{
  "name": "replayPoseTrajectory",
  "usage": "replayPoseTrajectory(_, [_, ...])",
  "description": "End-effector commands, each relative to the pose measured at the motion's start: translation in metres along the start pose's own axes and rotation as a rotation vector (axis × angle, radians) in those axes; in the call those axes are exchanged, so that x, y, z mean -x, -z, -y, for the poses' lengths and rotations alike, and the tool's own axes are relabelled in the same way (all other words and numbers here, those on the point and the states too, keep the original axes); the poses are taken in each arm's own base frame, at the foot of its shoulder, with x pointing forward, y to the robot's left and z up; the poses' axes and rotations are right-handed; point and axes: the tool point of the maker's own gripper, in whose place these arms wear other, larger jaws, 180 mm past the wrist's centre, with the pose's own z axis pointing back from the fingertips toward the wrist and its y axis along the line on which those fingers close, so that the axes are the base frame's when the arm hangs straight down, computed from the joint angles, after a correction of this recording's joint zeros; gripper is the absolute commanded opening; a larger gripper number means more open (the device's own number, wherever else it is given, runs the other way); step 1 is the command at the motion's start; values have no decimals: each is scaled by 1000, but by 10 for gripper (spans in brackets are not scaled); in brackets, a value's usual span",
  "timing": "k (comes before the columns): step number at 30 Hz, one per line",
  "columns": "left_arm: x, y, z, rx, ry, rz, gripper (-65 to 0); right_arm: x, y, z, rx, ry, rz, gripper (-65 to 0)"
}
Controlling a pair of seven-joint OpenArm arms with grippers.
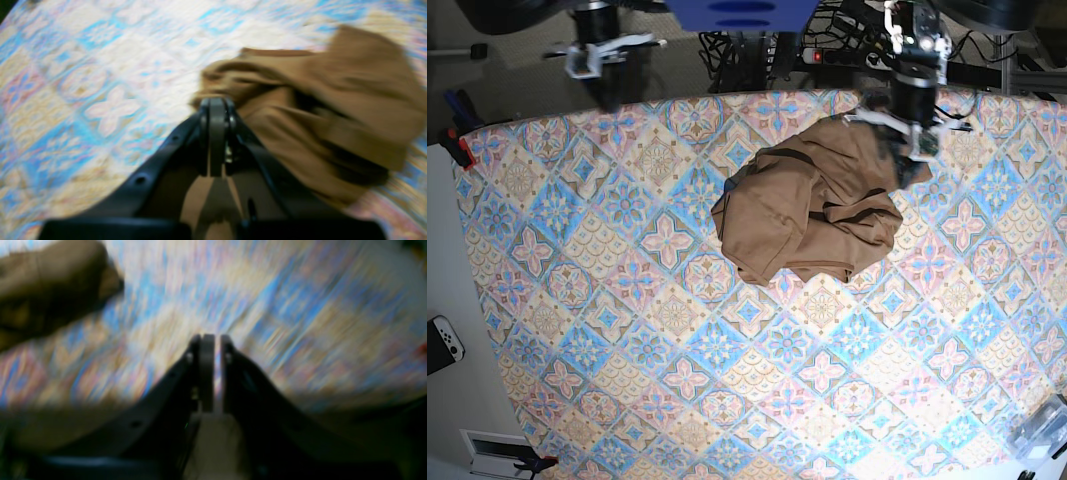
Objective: Layout the t-shirt on the table in an organized manner, then fold the t-shirt properly
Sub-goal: 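Lower both grippers onto the crumpled brown shirt and grasp its edges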
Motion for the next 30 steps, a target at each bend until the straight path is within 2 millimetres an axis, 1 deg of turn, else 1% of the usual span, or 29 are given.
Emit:
replayPoseTrajectory(1, [-4, 0, -8, -21, 9, -3, -650, -15, 7, -9, -43, -4, 52, -542])
replayPoseTrajectory(2, [0, 1, -16, -43, 12, -36, -649, -14, 14, -17, -81, -9, 37, -506])
replayPoseTrajectory(4, [2, 5, -30, -82, 1, -65, -647, -14, 26, -35, -164, -31, 14, -448])
replayPoseTrajectory(5, [3, 5, -38, -102, -13, -76, -647, -13, 31, -44, -200, -39, -2, -435])
replayPoseTrajectory(7, [6, 5, -50, -123, -40, -102, -647, -13, 41, -60, -260, -57, -19, -434])
replayPoseTrajectory(8, [9, 6, -53, -127, -58, -121, -647, -16, 48, -67, -286, -68, -24, -433])
replayPoseTrajectory(10, [9, 11, -51, -103, -59, -148, -646, -21, 63, -81, -332, -93, -40, -431])
replayPoseTrajectory(12, [13, 14, -43, -48, -34, -189, -644, -25, 76, -94, -366, -112, -58, -429])
replayPoseTrajectory(13, [18, 15, -37, -16, -24, -219, -633, -27, 82, -102, -388, -126, -69, -429])
replayPoseTrajectory(14, [22, 16, -33, 12, -12, -242, -612, -29, 87, -110, -412, -144, -81, -429])
replayPoseTrajectory(18, [29, 17, -18, 106, 41, -291, -487, -42, 101, -138, -493, -208, -91, -428])
replayPoseTrajectory(21, [29, 16, -16, 114, 46, -293, -422, -48, 106, -150, -525, -236, -92, -428])
replayPoseTrajectory(22, [29, 16, -16, 114, 46, -293, -408, -47, 106, -155, -538, -244, -100, -428])
replayPoseTrajectory(24, [29, 16, -16, 116, 47, -293, -401, -47, 104, -166, -571, -258, -105, -428])
replayPoseTrajectory(27, [31, 16, -16, 116, 49, -298, -401, -53, 104, -180, -610, -275, -87, -428])
replayPoseTrajectory(30, [31, 16, -16, 117, 49, -299, -401, -67, 112, -183, -615, -290, -48, -428])
